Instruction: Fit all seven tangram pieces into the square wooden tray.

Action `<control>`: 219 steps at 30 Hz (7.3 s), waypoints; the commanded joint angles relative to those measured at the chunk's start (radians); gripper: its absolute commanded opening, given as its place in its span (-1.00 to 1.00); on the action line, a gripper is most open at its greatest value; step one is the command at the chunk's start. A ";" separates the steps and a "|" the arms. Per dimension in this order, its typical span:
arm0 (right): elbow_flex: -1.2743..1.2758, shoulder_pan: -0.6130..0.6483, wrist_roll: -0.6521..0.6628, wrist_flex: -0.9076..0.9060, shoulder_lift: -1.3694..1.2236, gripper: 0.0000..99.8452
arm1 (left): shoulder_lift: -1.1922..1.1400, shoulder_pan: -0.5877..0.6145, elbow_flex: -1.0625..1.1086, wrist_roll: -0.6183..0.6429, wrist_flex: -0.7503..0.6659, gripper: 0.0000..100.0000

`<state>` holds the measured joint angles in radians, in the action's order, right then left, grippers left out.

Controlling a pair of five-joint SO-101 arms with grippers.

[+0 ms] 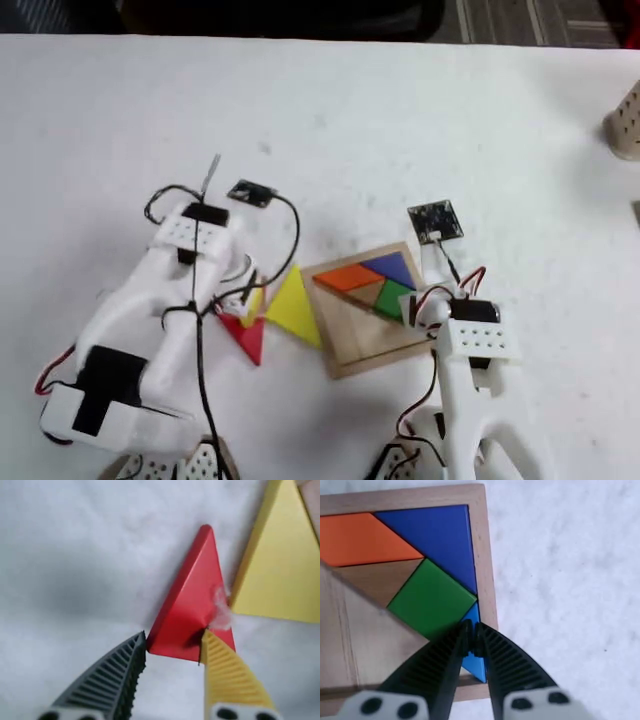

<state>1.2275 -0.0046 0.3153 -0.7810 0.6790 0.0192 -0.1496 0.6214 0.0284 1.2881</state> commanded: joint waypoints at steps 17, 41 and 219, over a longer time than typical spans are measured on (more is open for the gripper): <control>-0.012 -0.001 0.009 0.031 0.031 -0.96 | 0.007 -0.194 -0.141 0.009 0.086 -0.92; -0.012 -0.022 0.009 0.038 0.031 -0.96 | 0.019 -0.283 -0.054 -0.143 0.054 -0.91; -0.012 -0.015 0.009 0.039 0.024 -0.96 | -0.429 0.249 -0.459 -0.546 -0.273 -0.65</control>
<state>1.2275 -0.0169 0.3153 -0.7580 0.6790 -0.4150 0.0836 0.1780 -0.5194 0.9628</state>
